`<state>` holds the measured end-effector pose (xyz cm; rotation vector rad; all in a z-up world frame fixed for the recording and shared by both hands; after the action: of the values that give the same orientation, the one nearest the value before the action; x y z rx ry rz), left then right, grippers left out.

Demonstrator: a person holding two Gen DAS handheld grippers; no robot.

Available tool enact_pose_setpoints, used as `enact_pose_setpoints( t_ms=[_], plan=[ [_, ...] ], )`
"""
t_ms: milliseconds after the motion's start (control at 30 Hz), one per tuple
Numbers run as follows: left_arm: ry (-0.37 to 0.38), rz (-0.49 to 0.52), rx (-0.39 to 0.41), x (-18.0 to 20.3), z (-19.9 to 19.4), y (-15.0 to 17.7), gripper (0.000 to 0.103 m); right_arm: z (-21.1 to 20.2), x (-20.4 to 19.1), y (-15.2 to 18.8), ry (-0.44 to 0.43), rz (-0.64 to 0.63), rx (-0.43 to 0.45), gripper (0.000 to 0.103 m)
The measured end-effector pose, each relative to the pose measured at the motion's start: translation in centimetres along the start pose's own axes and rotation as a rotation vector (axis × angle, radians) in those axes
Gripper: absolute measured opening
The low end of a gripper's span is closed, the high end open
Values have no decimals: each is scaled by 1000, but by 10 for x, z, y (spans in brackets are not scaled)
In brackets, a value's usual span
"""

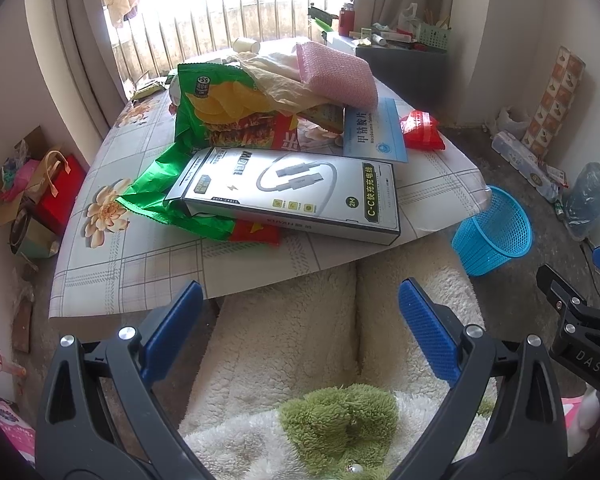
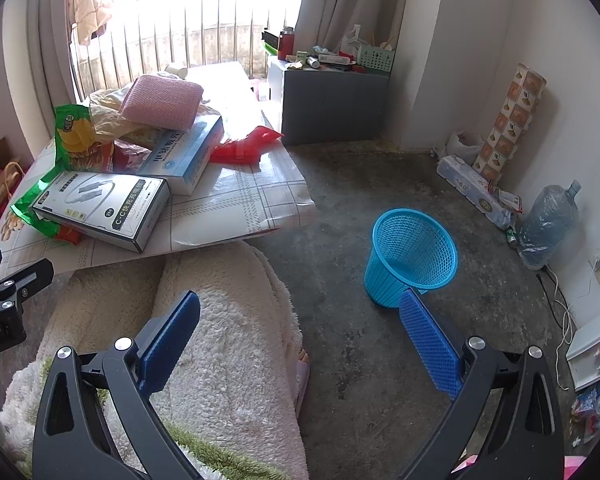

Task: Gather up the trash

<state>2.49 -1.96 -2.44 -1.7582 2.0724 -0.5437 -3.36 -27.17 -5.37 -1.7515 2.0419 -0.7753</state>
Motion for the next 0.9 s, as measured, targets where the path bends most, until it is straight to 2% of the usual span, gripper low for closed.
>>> enact_pose_setpoints(
  t_ms=[900],
  plan=[
    [-4,-6,-8,-3,3,2,94,1,-2,0,-3,0,-1,97]
  ],
)
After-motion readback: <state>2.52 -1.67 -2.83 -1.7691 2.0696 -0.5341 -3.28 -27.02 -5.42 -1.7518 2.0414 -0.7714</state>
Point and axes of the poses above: each gripper's, at about its wrist camera, not at the fingertips, and z roughly the way its jaws point, x to its right, y to its underside, the point moved 4 cm from there along z, roughly the way its jaws point, and after that the axes turned 6 degrees about -x, right-handed, at the moved point
